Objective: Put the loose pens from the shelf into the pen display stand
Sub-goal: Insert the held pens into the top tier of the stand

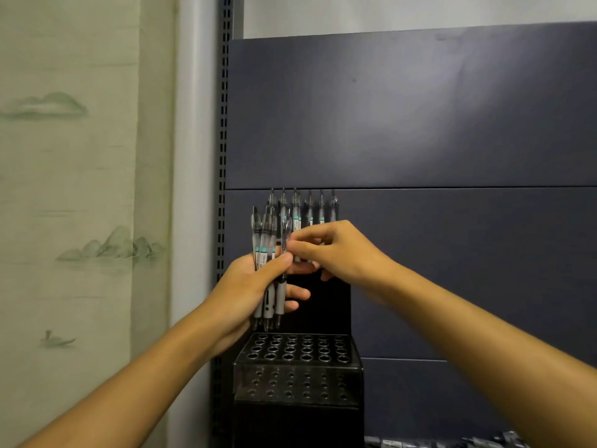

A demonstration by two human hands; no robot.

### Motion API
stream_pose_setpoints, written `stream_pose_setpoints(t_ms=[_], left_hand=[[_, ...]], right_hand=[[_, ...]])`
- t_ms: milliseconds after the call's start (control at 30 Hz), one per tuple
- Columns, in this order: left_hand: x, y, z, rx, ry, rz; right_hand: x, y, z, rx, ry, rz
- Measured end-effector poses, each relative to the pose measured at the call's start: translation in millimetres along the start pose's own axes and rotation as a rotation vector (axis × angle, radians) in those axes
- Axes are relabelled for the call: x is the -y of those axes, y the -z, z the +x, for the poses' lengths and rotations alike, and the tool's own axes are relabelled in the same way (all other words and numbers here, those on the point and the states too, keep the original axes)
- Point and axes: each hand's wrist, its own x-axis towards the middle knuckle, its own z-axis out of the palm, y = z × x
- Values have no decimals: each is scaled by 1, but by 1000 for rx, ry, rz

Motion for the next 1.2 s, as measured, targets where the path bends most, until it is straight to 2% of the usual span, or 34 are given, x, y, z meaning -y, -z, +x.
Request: stream_pose_setpoints(t_ms=[200,467,767,1100,1200], left_hand=[[0,3,2,-13,16,-17],[9,21,-1,-100,123,-94],[5,37,-13,-89,78,-57],[5,42,-16,-116,83,-32],[7,43,-17,-120,96,-30]], right_hand=[[0,-5,5,-69,28,59],[19,14,30,-218,6,161],[12,52,72,-531,20,143],[-14,35,80,-452,14,14],[-18,30,80,-379,-13,-25]])
